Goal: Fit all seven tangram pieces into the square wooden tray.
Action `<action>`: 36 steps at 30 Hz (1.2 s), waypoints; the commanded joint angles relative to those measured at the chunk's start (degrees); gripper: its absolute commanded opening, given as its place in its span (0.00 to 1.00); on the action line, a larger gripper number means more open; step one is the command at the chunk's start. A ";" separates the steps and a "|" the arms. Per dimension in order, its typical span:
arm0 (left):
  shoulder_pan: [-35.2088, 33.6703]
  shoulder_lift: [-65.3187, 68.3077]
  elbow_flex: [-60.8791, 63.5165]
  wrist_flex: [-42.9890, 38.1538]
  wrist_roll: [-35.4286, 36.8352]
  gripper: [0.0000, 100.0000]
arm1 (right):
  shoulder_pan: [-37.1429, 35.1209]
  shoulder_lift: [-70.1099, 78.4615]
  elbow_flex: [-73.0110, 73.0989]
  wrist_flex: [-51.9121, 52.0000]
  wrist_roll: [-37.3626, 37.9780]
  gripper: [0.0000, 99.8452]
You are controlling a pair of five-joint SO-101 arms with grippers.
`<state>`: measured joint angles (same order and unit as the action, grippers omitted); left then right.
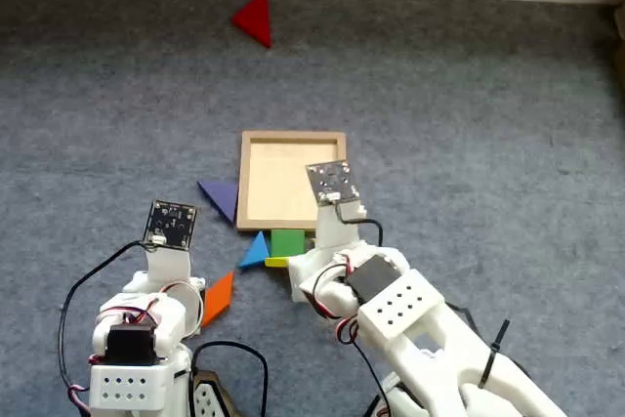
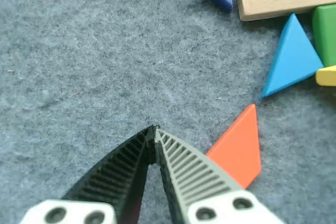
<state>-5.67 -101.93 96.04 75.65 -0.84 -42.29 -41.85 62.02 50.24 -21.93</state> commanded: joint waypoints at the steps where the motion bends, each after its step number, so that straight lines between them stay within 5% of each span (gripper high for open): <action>1: -0.57 -2.33 1.10 0.35 -0.26 0.01 | 4.26 -3.03 -0.40 -0.13 1.49 0.18; 5: -0.57 -2.33 1.10 0.35 -0.26 0.01 | 6.99 -3.56 -0.31 -0.13 7.56 0.18; 18: -0.57 -2.33 1.10 0.35 -0.26 0.01 | 8.48 -3.74 -0.31 0.13 8.18 0.18; 24: -0.57 -2.33 1.10 0.35 -0.26 0.01 | 8.75 -3.91 -6.64 15.43 9.58 0.19; 30: -0.57 -2.33 1.10 0.35 -0.26 0.01 | 8.13 -3.30 -14.99 17.71 12.75 0.19; 36: -0.57 -2.33 1.10 0.35 -0.26 0.01 | 3.47 -1.54 -15.25 17.98 12.40 0.34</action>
<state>-5.67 -101.93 96.04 75.65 -0.84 -36.66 -44.31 50.07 67.91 -9.89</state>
